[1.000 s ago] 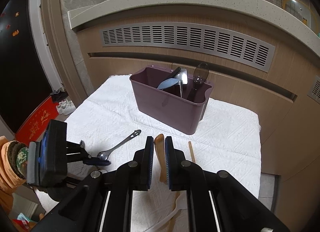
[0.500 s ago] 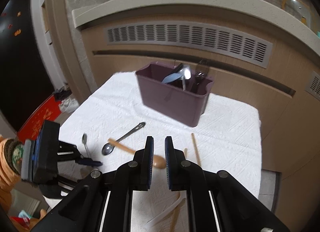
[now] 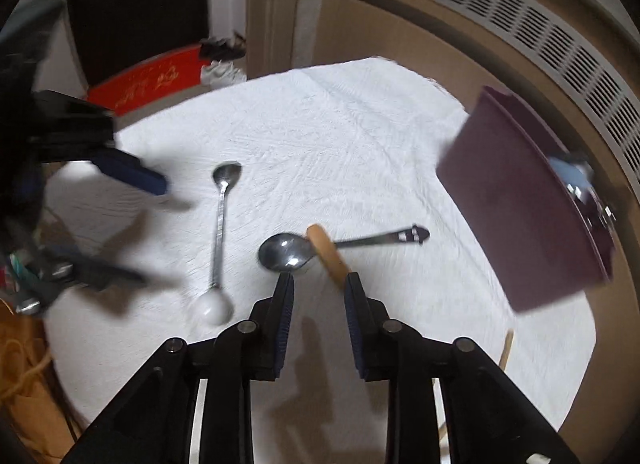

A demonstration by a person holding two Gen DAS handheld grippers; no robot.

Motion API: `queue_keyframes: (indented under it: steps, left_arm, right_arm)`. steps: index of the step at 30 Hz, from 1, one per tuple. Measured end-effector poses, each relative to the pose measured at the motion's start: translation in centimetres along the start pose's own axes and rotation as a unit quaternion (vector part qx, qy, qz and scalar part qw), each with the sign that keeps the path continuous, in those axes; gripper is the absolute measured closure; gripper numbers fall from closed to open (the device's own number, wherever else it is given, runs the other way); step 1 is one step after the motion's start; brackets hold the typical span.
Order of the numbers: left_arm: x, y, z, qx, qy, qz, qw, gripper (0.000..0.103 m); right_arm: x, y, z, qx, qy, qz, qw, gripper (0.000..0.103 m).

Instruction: Organize utensils

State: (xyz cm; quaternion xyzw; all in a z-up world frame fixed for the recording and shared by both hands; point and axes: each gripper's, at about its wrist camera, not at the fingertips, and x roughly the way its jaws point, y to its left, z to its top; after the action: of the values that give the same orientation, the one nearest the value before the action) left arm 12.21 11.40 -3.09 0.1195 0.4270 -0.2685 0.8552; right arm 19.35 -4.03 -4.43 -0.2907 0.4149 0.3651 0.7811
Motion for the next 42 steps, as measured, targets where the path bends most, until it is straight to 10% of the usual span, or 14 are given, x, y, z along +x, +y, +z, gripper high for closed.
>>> queue_keyframes:
  steps: [14, 20, 24, 42]
  left_arm:
    - [6.4, -4.0, 2.9, 0.233, 0.042, 0.010, 0.9715, 0.045]
    - [9.0, -1.8, 6.1, 0.154, 0.033, 0.021, 0.9874, 0.048]
    - [10.7, 0.0, 8.1, 0.068, 0.045, -0.023, 0.9964, 0.071]
    - [12.4, 1.1, 10.6, -0.040, 0.031, 0.035, 0.9981, 0.081]
  right_arm:
    - [2.3, -6.3, -3.0, 0.141, 0.047, 0.033, 0.988, 0.093]
    - [1.0, -10.3, -5.4, 0.222, 0.039, 0.037, 0.974, 0.093]
    - [1.4, -11.4, -6.0, 0.245, 0.041, 0.046, 0.968, 0.093]
    - [3.9, -10.6, -2.8, 0.209, 0.029, -0.011, 0.978, 0.081]
